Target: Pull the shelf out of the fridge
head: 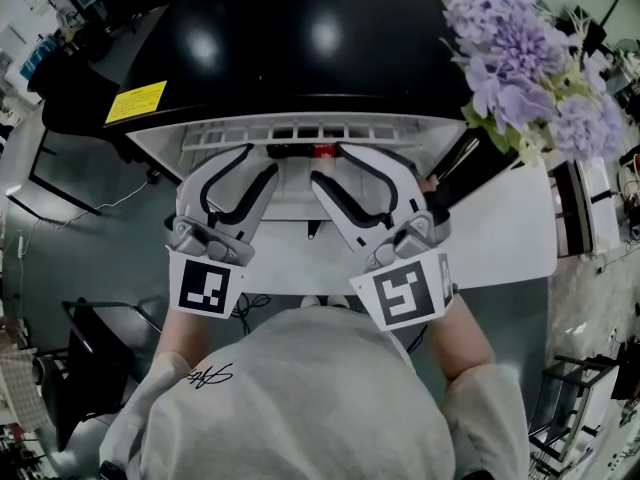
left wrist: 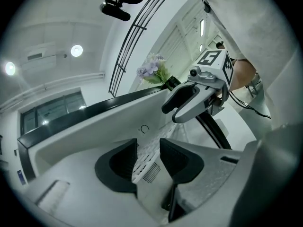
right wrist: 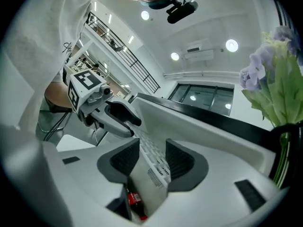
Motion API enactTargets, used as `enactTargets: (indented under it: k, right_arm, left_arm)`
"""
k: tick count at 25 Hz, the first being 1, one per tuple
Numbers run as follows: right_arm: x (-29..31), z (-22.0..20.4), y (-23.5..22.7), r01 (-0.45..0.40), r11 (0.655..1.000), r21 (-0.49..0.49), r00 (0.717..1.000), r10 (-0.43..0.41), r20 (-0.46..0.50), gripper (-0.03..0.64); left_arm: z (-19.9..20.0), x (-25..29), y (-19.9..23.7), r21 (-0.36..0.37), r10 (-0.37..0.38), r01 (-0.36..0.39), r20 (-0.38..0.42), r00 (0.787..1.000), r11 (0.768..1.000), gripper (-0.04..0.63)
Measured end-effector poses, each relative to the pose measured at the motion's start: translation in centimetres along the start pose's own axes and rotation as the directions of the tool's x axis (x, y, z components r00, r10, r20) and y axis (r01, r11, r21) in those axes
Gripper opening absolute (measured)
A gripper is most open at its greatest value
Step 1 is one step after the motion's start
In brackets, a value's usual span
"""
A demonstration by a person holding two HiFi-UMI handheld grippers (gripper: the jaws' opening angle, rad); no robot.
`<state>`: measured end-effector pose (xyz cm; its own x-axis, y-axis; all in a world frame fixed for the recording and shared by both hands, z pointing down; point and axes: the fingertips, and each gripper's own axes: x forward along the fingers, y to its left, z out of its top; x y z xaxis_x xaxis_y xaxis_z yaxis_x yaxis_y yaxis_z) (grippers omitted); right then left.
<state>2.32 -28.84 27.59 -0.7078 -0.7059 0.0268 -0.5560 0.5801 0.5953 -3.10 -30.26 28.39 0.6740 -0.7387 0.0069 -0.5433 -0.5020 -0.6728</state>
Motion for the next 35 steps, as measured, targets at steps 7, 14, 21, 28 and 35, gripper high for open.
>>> enactTargets:
  k: [7,14,21,28,35]
  right_arm:
    - [1.1,-1.0,0.1,-0.021,0.997,-0.071,0.999,0.018,-0.043,0.185]
    - [2.5,-1.9,0.2,-0.04,0.984,-0.173,0.995,0.023,-0.096,0.198]
    - [3.9,-3.2,0.5,-0.057,0.965,-0.255,0.987,0.017,-0.157,0.202]
    - [4.9,-4.2,0.5,-0.07,0.956,-0.286,0.981,0.015,-0.191,0.202]
    - [5.7,-5.2,0.4,-0.083,0.943,-0.322,0.974,0.009,-0.225,0.202]
  left_arm:
    - [-0.3,0.8,0.4,0.051,0.004,-0.002,-0.03,1.0,0.999,0.175]
    - [-1.0,1.8,0.2,0.096,-0.002,0.006,-0.039,0.999,0.995,0.201]
    - [-2.4,2.9,-0.1,0.138,0.003,0.012,-0.109,0.994,0.99,0.209]
    - [-3.4,4.0,-0.7,0.172,-0.018,0.043,-0.147,0.989,0.984,0.209]
    - [-4.7,5.0,-1.2,0.22,-0.033,0.078,-0.199,0.979,0.972,0.209]
